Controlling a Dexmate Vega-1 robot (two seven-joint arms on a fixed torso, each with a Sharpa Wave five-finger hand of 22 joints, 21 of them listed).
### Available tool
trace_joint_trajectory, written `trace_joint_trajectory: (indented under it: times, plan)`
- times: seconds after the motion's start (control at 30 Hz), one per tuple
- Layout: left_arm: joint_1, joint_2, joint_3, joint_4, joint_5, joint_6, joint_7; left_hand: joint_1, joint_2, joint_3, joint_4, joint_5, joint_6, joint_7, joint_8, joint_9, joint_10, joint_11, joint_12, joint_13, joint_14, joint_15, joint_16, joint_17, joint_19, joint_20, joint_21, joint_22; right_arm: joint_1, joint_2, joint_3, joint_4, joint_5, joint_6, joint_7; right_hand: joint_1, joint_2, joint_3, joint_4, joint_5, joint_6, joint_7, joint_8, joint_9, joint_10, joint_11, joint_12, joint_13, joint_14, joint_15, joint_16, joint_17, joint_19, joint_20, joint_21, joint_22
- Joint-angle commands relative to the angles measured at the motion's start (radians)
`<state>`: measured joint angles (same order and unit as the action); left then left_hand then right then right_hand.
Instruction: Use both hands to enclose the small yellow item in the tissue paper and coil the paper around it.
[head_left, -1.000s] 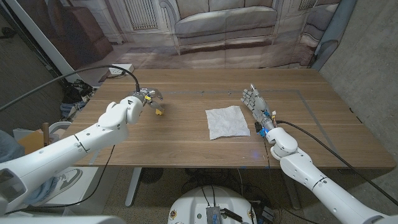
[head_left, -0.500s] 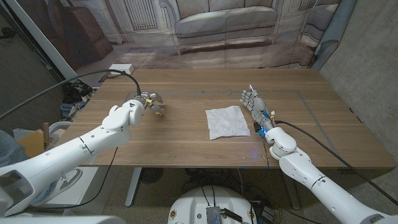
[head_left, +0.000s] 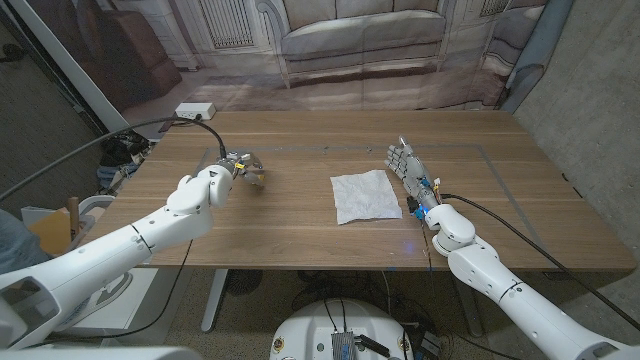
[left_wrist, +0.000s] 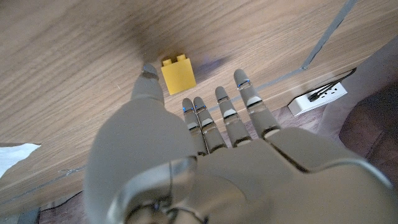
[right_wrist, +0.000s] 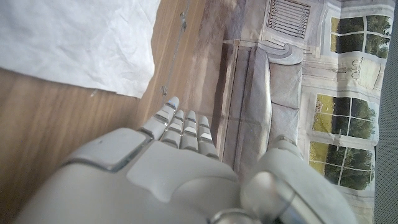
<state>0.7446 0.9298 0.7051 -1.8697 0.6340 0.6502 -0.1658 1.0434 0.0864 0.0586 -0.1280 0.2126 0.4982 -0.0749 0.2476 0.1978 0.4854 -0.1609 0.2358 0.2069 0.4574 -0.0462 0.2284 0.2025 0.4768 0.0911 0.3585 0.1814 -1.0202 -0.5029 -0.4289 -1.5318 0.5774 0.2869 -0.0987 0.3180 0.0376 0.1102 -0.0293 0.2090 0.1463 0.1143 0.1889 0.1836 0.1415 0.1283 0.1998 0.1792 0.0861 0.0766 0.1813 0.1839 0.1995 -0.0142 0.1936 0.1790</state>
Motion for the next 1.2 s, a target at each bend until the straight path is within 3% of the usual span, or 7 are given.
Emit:
trace_joint_trajectory:
  times: [0.03,0.37,0.67,0.7,0.83,1.2]
  plan:
    - [0.005,-0.021,0.003,0.039,-0.041,-0.007,0.043,0.006,0.008,0.004,-0.006,-0.005,0.010,0.008,0.000,0.006,0.014,0.000,-0.004,0.005,0.017,-0.058,0.002,0.002,0.010,-0.005,-0.001,0.003,0.004,0.000,-0.004,-0.001,0.000,-0.015,-0.002,0.010,0.007,0.003,-0.005,-0.006,0.007,-0.007,0.004,0.002,-0.001,-0.003,0.007,0.005,0.002,0.002,0.006,0.001,0.003,0.000,0.007,0.004]
    - [-0.001,-0.034,0.009,0.067,-0.076,-0.020,0.076,0.062,0.045,0.039,-0.021,-0.007,0.044,0.016,0.007,0.007,0.048,0.010,-0.001,0.005,0.054,-0.053,0.007,0.001,0.046,-0.023,0.006,0.004,0.009,0.005,-0.007,0.003,0.001,-0.021,-0.005,0.009,0.008,0.002,-0.006,-0.006,0.007,-0.006,0.004,0.002,-0.001,-0.003,0.007,0.005,0.002,0.001,0.006,0.001,0.003,0.000,0.007,0.005]
    - [-0.001,-0.046,0.005,0.085,-0.116,-0.030,0.110,0.156,0.069,0.097,-0.033,-0.014,0.123,0.039,0.025,0.011,0.141,0.018,0.012,0.006,0.162,-0.070,0.020,-0.007,0.127,-0.109,0.022,-0.002,0.015,0.012,-0.011,0.015,0.005,-0.020,-0.001,0.009,0.008,0.002,-0.007,-0.006,0.007,-0.007,0.004,0.002,-0.001,-0.003,0.007,0.005,0.002,0.001,0.006,0.001,0.003,0.001,0.007,0.005]
    - [0.001,-0.047,0.001,0.086,-0.123,-0.032,0.117,0.166,0.070,0.105,-0.030,-0.016,0.134,0.042,0.026,0.011,0.162,0.042,0.015,0.006,0.172,-0.073,0.017,-0.008,0.139,-0.124,0.023,-0.002,0.016,0.013,-0.011,0.017,0.005,-0.021,0.000,0.009,0.008,0.002,-0.007,-0.006,0.007,-0.007,0.004,0.002,0.000,-0.004,0.007,0.005,0.003,0.001,0.007,0.001,0.004,0.001,0.007,0.005]
    - [0.000,-0.044,-0.002,0.082,-0.134,-0.032,0.129,0.183,0.072,0.118,-0.030,-0.017,0.158,0.045,0.031,0.012,0.175,0.050,0.013,0.006,0.198,-0.080,0.019,-0.008,0.159,-0.133,0.028,-0.003,0.018,0.015,-0.012,0.020,0.004,-0.017,0.000,0.008,0.008,0.002,-0.008,-0.007,0.006,-0.007,0.004,0.002,-0.001,-0.004,0.007,0.005,0.003,0.002,0.007,0.002,0.004,0.001,0.007,0.005]
    - [-0.008,-0.019,-0.010,0.046,-0.142,-0.015,0.133,0.187,0.071,0.125,-0.023,-0.021,0.168,0.044,0.030,0.012,0.183,0.054,0.010,0.006,0.208,-0.080,0.014,-0.008,0.165,-0.129,0.027,-0.003,0.017,0.015,-0.009,0.017,0.000,-0.009,-0.003,0.008,0.009,0.001,-0.009,-0.007,0.005,-0.007,0.004,0.002,0.000,-0.004,0.007,0.005,0.003,0.002,0.006,0.002,0.003,0.002,0.007,0.005]
